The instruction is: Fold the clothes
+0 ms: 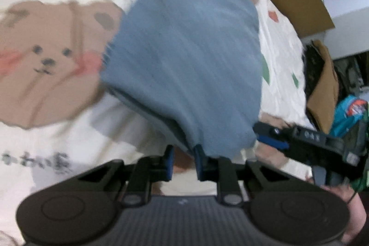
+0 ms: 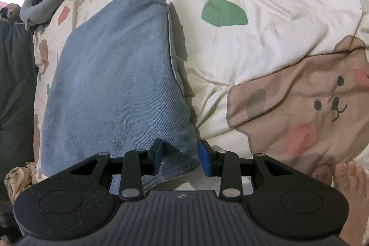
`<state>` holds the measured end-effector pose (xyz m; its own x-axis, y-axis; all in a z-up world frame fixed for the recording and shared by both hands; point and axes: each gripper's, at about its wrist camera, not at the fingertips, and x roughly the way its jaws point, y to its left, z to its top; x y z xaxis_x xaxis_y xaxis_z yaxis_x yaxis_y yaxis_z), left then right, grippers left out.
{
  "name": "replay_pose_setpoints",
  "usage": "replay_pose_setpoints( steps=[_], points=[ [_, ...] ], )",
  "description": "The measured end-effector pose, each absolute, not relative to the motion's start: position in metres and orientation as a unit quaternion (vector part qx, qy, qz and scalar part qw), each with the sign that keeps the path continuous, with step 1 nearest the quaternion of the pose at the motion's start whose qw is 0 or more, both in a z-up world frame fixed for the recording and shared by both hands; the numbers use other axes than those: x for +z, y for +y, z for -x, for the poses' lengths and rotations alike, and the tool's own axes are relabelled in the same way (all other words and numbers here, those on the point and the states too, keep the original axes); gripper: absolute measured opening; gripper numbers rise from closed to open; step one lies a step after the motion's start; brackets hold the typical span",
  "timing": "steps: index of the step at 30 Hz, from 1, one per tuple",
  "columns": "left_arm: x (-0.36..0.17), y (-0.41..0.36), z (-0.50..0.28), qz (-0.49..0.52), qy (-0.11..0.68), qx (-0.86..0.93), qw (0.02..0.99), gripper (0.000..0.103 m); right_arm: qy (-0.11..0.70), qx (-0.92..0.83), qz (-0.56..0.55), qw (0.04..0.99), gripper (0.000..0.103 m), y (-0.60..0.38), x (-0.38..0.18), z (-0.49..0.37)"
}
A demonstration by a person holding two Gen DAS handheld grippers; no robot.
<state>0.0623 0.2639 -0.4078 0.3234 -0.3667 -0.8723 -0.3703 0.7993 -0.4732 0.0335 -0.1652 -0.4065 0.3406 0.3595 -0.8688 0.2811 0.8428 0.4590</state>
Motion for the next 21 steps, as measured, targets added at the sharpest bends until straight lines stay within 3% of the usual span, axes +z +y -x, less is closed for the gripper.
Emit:
replay_pose_setpoints(
  steps=[4,7,12,14,21],
  points=[
    [-0.401,0.279,-0.067,0.300,0.586,0.037,0.752,0.024,0.568,0.026,-0.276,0.775,0.041,-0.167,-0.401,-0.036],
    [-0.398,0.287,-0.063,0.291,0.593,0.064,0.748,0.037,0.564,0.027,-0.278,0.777,0.041,-0.169,-0.398,-0.040],
    [-0.397,0.300,-0.057,0.277,0.594,0.103,0.748,0.038,0.556,0.027,-0.283,0.781,0.043,-0.171,-0.395,-0.044],
    [-0.396,0.307,-0.058,0.273,0.587,0.120,0.752,0.038,0.553,0.024,-0.282,0.783,0.048,-0.173,-0.395,-0.045],
    [-0.379,0.330,-0.079,0.243,0.563,0.139,0.778,0.038,0.547,0.024,-0.313,0.776,0.049,-0.177,-0.400,-0.055]
  ],
)
